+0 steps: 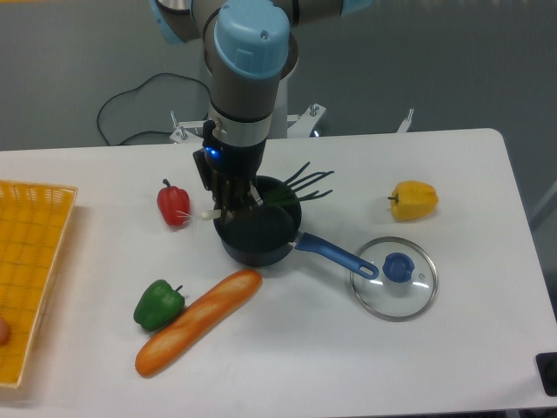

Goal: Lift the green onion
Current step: 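Hold the green onion raised above the saucepan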

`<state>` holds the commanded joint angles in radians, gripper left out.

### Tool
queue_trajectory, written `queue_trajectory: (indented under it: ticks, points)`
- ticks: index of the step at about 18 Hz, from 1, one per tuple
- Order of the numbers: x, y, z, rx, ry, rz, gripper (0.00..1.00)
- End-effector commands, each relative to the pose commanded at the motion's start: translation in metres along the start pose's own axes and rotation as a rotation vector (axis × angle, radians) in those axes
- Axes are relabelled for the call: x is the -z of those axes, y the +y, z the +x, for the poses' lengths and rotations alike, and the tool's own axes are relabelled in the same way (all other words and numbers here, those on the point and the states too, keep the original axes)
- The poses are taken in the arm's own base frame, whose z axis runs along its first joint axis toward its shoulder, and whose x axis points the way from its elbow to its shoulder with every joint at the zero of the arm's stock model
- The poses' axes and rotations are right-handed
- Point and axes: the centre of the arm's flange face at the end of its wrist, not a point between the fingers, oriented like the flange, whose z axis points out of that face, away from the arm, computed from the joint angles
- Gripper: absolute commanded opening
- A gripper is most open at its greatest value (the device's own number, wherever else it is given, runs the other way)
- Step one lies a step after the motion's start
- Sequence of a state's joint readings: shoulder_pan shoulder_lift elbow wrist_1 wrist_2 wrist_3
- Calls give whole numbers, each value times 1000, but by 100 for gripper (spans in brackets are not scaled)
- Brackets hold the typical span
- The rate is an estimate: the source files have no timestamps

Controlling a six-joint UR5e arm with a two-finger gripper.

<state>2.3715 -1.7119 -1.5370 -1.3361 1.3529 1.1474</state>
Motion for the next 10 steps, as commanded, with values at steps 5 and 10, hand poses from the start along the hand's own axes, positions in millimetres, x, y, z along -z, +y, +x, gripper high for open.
queue_trajectory:
  ticks: [5,10]
  points:
    - [1,0,-1,-1,-7,0,0]
    - [0,-1,-1,-3,-8,0,0]
